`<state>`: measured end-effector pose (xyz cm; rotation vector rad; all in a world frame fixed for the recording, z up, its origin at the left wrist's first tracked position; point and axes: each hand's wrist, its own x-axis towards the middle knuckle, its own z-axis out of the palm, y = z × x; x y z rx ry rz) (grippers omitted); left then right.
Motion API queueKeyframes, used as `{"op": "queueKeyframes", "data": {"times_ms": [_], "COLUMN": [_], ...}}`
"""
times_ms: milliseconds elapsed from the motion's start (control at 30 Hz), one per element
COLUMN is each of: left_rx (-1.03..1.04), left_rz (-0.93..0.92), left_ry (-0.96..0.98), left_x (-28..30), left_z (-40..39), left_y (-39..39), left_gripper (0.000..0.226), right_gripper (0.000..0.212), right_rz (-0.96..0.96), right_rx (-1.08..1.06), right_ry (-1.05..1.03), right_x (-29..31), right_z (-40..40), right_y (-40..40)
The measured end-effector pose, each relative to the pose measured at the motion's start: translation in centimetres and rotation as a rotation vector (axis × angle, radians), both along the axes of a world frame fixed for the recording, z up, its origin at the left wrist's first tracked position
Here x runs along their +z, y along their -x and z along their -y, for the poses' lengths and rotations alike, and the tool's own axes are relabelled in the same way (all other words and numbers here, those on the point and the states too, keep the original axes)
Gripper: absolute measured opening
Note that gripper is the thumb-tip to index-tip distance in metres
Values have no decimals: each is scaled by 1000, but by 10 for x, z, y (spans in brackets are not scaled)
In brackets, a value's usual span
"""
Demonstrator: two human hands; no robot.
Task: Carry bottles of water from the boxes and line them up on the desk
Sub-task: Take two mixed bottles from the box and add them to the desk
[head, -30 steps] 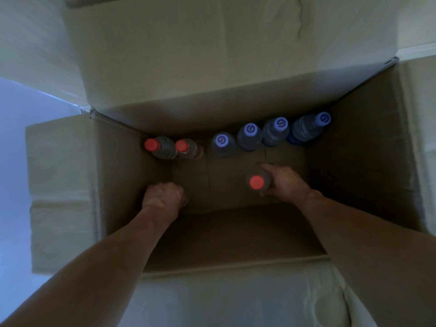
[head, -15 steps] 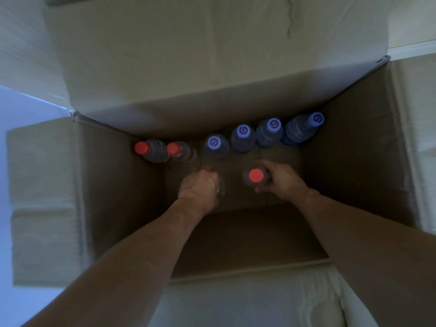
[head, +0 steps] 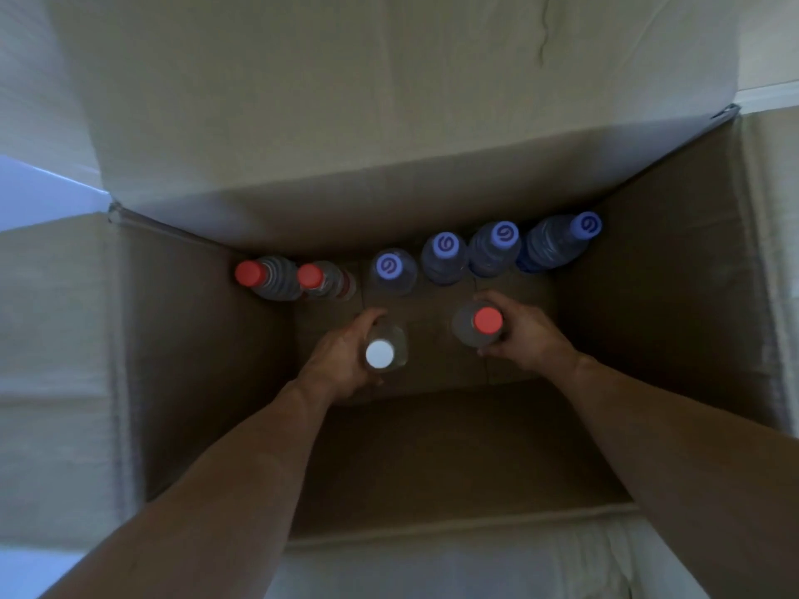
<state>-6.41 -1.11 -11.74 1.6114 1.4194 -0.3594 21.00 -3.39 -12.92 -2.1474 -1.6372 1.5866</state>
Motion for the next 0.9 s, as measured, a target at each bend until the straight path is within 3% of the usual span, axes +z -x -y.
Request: {"op": "queueKeyframes", "data": {"times_ms": [167, 433, 600, 900], "left_rx": [14, 94, 247, 594], "left_rz": [16, 109, 227, 566], "left_ry": [-47, -83, -46, 123], "left_x": [-9, 21, 80, 227], "left_z": [0, 3, 7, -36], "left_y": [3, -6, -4, -28], "left_gripper": [80, 73, 61, 52], "right_gripper": [81, 85, 73, 58], "right_rz": [-34, -86, -172, -448], "right_rx": [-22, -97, -215, -316], "right_ry": [26, 15, -72, 34], "right_x": [-4, 24, 75, 214], "right_z": [1, 8, 7, -36], "right_y": [3, -2, -9, -29]}}
